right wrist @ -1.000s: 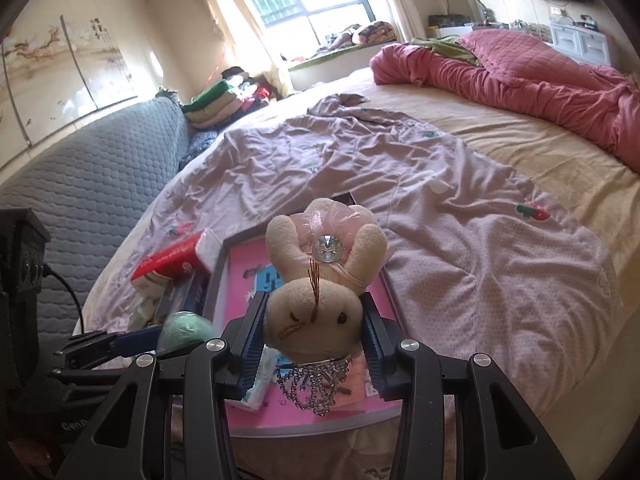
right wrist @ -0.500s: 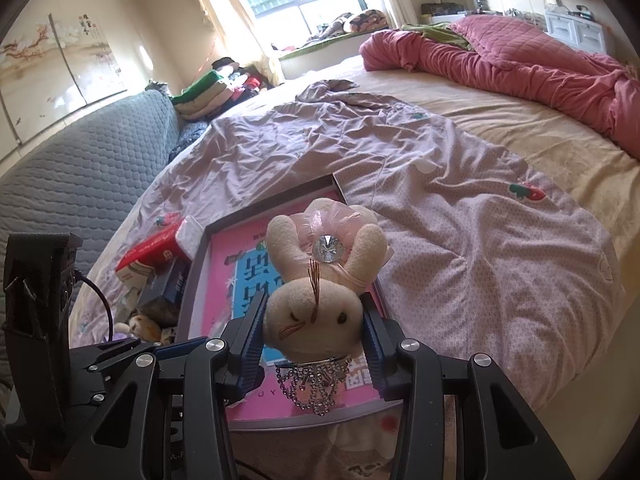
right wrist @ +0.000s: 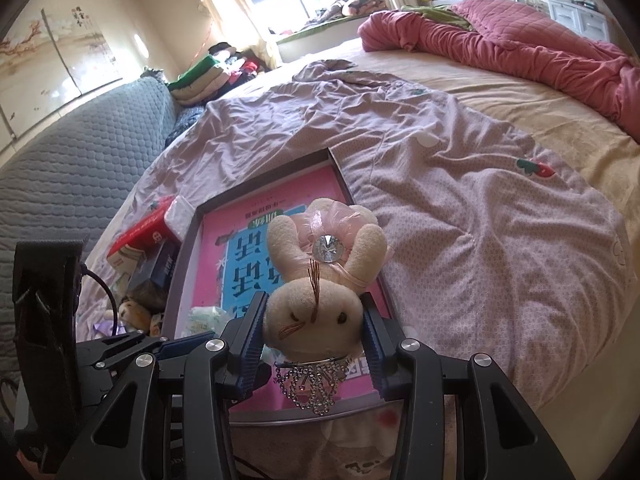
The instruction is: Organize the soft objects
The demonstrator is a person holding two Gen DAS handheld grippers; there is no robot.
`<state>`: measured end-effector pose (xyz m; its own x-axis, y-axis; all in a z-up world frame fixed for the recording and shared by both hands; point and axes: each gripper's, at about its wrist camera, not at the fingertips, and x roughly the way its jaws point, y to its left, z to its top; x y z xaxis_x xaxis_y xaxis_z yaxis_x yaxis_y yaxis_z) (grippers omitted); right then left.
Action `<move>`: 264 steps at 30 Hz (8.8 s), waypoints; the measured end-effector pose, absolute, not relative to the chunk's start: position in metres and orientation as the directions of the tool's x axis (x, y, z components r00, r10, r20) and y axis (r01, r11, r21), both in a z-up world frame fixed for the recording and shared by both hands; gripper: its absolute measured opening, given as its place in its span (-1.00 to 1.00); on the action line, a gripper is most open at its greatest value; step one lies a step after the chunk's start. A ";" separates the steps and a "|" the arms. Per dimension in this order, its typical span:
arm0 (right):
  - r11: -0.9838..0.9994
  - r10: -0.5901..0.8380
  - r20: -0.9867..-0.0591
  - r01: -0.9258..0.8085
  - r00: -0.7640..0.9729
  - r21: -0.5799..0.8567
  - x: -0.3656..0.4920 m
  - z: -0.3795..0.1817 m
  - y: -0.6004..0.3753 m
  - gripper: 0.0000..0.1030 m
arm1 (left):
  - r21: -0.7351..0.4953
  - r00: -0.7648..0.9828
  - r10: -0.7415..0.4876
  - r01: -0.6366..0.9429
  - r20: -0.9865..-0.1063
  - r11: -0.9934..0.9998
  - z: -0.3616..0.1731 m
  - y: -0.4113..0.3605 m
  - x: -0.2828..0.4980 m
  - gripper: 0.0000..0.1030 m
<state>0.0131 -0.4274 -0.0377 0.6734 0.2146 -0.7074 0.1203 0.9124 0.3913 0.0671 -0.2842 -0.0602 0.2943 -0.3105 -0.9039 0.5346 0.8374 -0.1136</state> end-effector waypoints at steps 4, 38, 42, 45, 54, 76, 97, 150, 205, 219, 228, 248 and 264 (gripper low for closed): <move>0.911 0.234 -0.721 0.112 0.652 0.397 0.017 -0.046 -0.425 -0.11 | -0.111 0.298 -0.306 0.528 -0.904 0.842 -0.061 -0.280 0.069 0.11; 0.887 0.245 -0.741 0.163 0.626 0.431 0.026 -0.069 -0.427 -0.02 | -0.060 0.323 -0.273 0.541 -0.906 0.839 -0.066 -0.292 0.075 0.14; 0.889 0.238 -0.740 0.167 0.629 0.427 0.025 -0.067 -0.428 -0.01 | -0.060 0.324 -0.274 0.543 -0.906 0.838 -0.066 -0.292 0.075 0.14; 0.884 0.239 -0.730 0.167 0.640 0.436 0.024 -0.064 -0.429 0.06 | -0.061 0.323 -0.275 0.542 -0.906 0.838 -0.066 -0.292 0.074 0.15; 0.891 0.208 -0.726 0.179 0.655 0.416 0.022 -0.058 -0.431 0.21 | -0.047 0.323 -0.264 0.550 -0.909 0.834 -0.066 -0.295 0.072 0.19; 0.875 0.136 -0.705 0.249 0.696 0.416 0.012 -0.043 -0.446 0.47 | -0.096 0.316 -0.301 0.529 -0.900 0.843 -0.054 -0.284 0.068 0.43; 0.901 0.094 -0.685 0.230 0.722 0.367 0.009 -0.023 -0.436 0.50 | -0.180 0.407 -0.376 0.442 -0.832 0.879 -0.011 -0.242 0.068 0.57; 0.952 0.273 -0.526 -0.147 0.805 0.269 0.008 0.116 -0.282 0.56 | -0.199 0.600 -0.197 0.064 -0.775 0.978 0.088 -0.007 0.063 0.58; 0.931 0.344 -0.782 -0.300 0.520 0.210 0.078 -0.026 -0.150 0.57 | -0.378 0.474 -0.287 -0.108 -0.832 0.919 -0.065 0.073 0.157 0.58; 0.927 0.364 -0.820 -0.252 0.441 0.276 0.100 -0.057 -0.147 0.57 | -0.414 0.460 -0.328 -0.096 -0.825 0.905 -0.088 0.067 0.180 0.55; 0.917 0.393 -0.812 -0.248 0.431 0.313 0.111 -0.068 -0.146 0.04 | -0.441 0.473 -0.351 -0.091 -0.808 0.893 -0.095 0.066 0.186 0.49; 0.898 0.440 -0.777 -0.217 0.450 0.383 0.105 -0.062 -0.167 -0.25 | -0.543 0.515 -0.456 -0.024 -0.726 0.839 -0.085 0.069 0.176 -0.48; 0.896 0.442 -0.730 -0.207 0.521 0.394 0.091 -0.031 -0.181 -0.25 | -0.416 0.571 -0.327 -0.029 -0.753 0.909 -0.041 0.072 0.131 -0.49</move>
